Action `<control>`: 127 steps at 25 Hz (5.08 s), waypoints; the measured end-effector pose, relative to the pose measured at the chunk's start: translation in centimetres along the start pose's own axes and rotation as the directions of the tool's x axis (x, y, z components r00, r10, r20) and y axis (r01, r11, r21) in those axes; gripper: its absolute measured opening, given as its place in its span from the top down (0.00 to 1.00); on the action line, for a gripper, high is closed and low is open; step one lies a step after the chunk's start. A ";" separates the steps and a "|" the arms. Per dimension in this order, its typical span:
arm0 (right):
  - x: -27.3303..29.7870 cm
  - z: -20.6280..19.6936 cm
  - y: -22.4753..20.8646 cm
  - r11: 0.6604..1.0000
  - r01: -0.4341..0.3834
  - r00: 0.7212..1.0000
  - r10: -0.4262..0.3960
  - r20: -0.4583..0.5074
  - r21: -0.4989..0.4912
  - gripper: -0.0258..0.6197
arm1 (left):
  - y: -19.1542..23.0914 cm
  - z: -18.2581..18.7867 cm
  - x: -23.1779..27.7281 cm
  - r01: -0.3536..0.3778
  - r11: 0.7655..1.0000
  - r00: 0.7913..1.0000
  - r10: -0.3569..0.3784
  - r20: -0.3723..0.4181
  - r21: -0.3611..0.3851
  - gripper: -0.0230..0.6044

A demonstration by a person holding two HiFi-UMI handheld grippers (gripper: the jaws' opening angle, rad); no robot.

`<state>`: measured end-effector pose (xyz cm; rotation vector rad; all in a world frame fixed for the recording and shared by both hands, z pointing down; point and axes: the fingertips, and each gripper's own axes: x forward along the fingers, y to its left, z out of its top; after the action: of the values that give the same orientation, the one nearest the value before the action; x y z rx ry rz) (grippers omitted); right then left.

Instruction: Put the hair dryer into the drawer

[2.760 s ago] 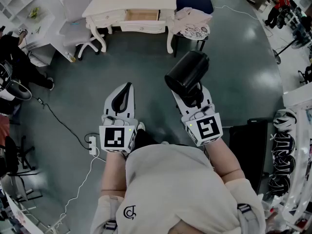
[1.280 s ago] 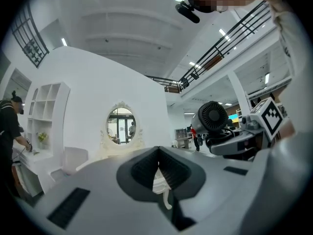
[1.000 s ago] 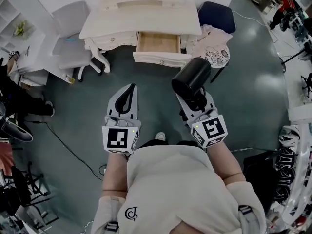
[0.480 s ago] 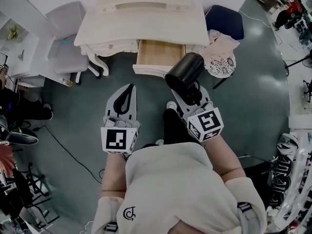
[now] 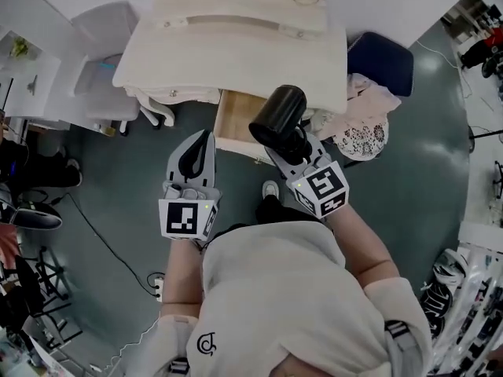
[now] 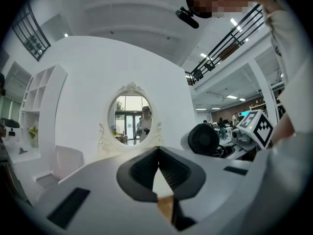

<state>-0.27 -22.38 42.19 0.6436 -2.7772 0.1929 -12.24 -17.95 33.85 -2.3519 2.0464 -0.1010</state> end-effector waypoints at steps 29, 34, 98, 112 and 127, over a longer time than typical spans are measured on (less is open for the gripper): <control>19.8 -24.2 -3.1 0.853 -0.522 0.576 0.337 -0.744 -0.018 0.69 | 12.1 -14.3 10.4 0.025 0.995 0.977 -0.044 -0.208 -0.094 0.94; 20.6 -28.0 -3.8 0.832 -0.552 0.504 0.290 -0.814 -0.045 0.69 | 12.1 -15.9 10.8 0.046 0.993 0.971 -0.070 -0.228 -0.107 0.94; 0.9 14.2 -3.5 0.870 0.488 0.815 -0.427 0.392 -0.067 0.95 | 7.6 4.4 9.1 0.283 0.954 0.954 -0.291 0.075 0.094 0.94; 0.5 13.9 -4.3 0.876 0.478 0.821 -0.417 0.390 -0.069 0.95 | 6.9 3.9 9.1 0.301 0.949 0.952 -0.305 0.036 0.091 0.94; 0.8 13.8 -5.8 0.882 0.467 0.824 -0.408 0.393 -0.066 0.95 | 4.8 5.3 11.2 0.328 0.940 0.937 -0.336 0.091 0.094 0.94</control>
<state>-1.70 -30.52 29.65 1.3758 -2.8377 -0.2767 -15.07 -29.86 28.71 -2.5697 1.5532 -0.0579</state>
